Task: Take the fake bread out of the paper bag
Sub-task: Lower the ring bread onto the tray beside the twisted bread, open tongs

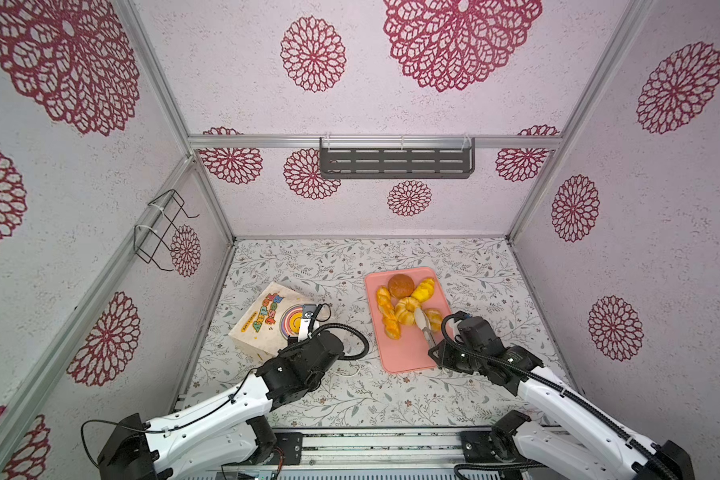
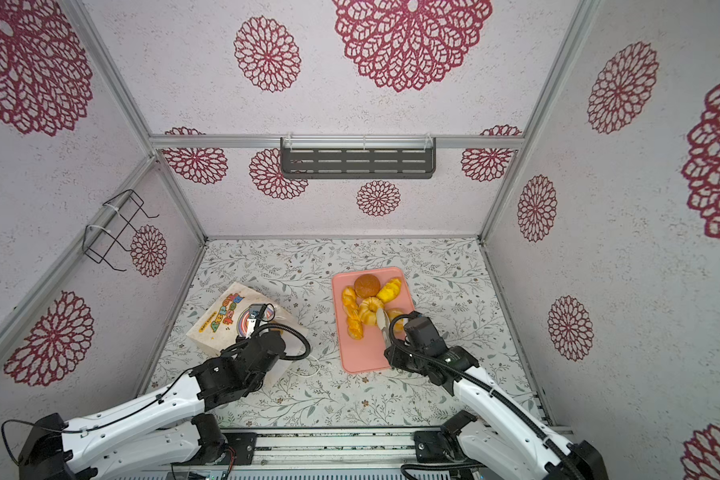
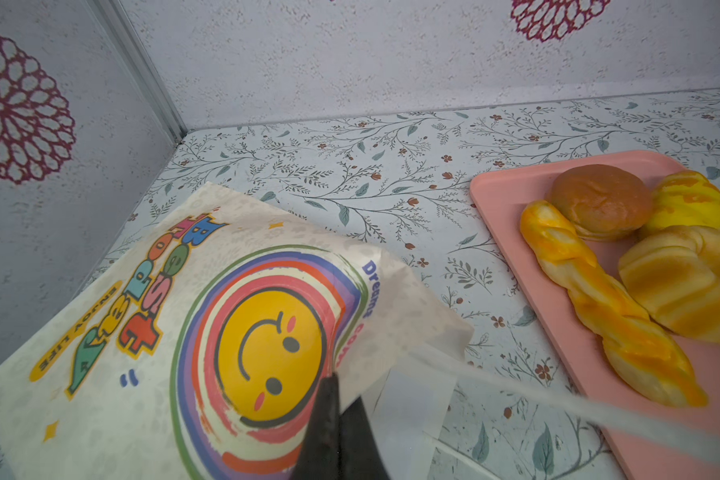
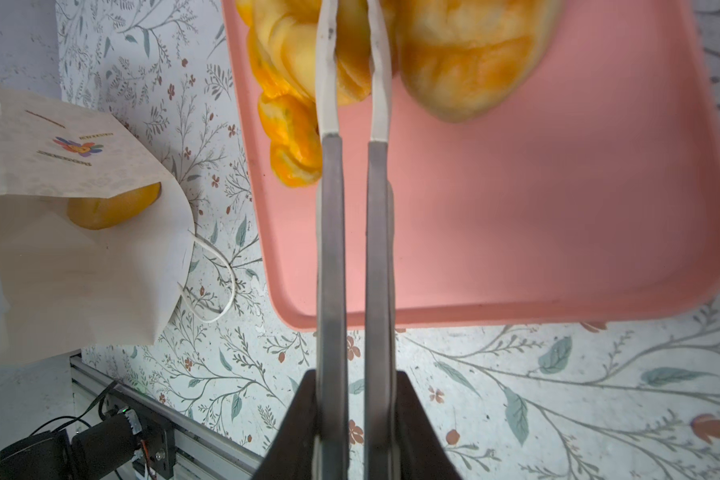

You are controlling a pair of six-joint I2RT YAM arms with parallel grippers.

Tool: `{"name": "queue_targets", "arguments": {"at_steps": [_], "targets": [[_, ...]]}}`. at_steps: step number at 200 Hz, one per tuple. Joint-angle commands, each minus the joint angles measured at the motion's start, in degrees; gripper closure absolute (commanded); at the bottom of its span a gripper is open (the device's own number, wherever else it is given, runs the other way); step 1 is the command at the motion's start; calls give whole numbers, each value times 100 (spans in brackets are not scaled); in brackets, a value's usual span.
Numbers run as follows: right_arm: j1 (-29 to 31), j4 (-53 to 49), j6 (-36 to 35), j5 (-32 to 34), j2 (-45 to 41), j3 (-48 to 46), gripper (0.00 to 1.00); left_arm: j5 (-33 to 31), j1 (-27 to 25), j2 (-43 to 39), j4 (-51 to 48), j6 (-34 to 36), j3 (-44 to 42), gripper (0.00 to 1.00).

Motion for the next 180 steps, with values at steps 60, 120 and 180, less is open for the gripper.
{"name": "queue_targets", "arguments": {"at_steps": [60, 120, 180], "targets": [[-318, 77, -476, -519, 110, 139, 100, 110, 105, -53, 176, 6, -42, 100], [-292, 321, -561, -672, 499, 340, 100, 167, 104, 8, 159, 10, 9, 100], [-292, 130, -704, -521, 592, 557, 69, 229, 100, 131, 141, 39, 74, 100]]}}
